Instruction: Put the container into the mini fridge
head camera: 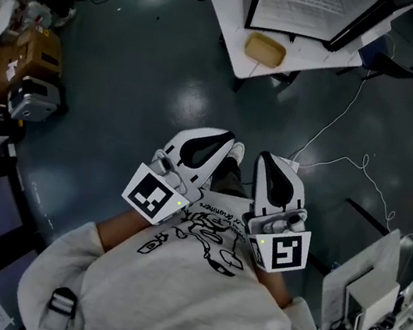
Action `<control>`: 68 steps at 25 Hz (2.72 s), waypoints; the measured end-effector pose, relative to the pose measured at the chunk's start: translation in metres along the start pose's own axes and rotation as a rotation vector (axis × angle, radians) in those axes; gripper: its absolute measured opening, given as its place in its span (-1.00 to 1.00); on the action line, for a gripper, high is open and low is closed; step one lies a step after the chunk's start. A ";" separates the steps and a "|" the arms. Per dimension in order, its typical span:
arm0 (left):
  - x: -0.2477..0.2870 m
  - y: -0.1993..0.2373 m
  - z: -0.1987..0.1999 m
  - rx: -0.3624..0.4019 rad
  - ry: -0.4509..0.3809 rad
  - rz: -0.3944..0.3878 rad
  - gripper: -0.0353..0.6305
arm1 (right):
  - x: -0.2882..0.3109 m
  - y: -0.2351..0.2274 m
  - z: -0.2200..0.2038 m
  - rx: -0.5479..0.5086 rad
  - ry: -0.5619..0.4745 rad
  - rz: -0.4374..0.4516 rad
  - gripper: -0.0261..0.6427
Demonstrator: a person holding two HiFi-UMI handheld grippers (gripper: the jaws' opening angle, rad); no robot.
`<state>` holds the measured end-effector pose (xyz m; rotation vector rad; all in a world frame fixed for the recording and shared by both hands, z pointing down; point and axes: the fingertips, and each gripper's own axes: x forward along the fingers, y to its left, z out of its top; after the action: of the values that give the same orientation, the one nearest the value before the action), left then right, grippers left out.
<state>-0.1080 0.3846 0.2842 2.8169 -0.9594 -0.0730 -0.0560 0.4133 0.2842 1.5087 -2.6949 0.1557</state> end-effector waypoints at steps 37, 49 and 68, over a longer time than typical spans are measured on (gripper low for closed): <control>0.219 0.054 0.009 0.011 0.025 0.051 -0.85 | 0.084 -0.207 0.012 0.034 0.038 0.084 -0.84; 0.234 0.065 0.002 -0.001 0.057 0.078 -0.85 | 0.097 -0.221 0.005 0.057 0.060 0.108 -0.84; 0.272 0.141 0.013 -0.004 0.045 0.079 -0.85 | 0.180 -0.249 0.012 0.045 0.065 0.118 -0.84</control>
<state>0.0212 0.1072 0.2977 2.7603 -1.0582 -0.0019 0.0621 0.1302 0.3051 1.3305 -2.7466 0.2670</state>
